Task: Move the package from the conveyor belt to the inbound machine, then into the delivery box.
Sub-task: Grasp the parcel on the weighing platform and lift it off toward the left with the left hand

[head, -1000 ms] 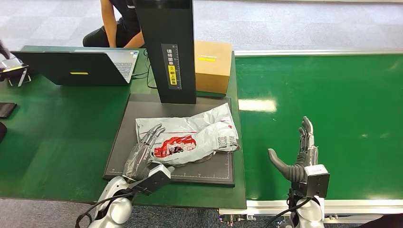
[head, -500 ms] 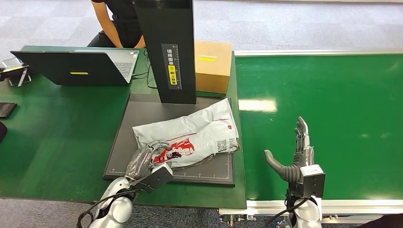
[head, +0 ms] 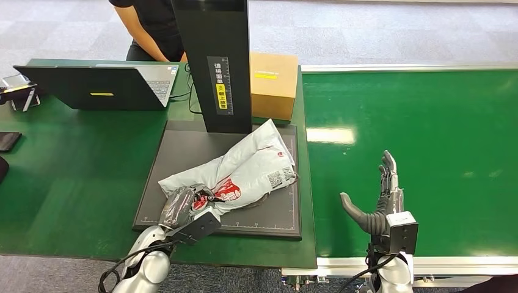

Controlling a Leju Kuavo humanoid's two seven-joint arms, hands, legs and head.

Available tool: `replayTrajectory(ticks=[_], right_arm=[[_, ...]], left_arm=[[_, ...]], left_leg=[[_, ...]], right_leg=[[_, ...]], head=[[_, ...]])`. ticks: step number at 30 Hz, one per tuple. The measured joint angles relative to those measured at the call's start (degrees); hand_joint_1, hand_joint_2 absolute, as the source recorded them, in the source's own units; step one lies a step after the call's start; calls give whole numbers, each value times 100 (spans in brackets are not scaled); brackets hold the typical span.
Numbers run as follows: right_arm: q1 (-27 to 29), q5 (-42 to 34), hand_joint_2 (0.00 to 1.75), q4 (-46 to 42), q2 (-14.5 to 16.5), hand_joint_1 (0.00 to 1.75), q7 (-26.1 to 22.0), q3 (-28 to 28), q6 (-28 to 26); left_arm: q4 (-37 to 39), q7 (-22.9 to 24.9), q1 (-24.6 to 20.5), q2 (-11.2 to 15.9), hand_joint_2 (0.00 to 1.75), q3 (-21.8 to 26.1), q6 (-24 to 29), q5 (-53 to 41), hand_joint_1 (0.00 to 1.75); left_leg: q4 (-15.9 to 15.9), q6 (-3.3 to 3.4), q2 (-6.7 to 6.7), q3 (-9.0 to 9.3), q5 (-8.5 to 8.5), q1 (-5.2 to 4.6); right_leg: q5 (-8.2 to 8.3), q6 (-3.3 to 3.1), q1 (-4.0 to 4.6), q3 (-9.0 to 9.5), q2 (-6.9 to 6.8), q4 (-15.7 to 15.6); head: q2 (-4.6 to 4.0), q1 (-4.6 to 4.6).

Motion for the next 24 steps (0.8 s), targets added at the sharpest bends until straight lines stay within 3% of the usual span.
replayTrajectory(ticks=[10,24], right_arm=[[17,0,175,-52,15,0,1,-5,0],[108,2,175,-156,86,0,29,-98,27]], left_arm=[[-183,-119,84,-3,175,255,505,294,175],[-495,395,79,12,175,1264,1641,-171,175]], left_leg=[[0,0,0,0,0,0],[-1,0,0,0,0,0]], right_leg=[[0,0,0,-1,0,0],[0,0,1,-1,0,0]], head=[[0,1],[0,1]])
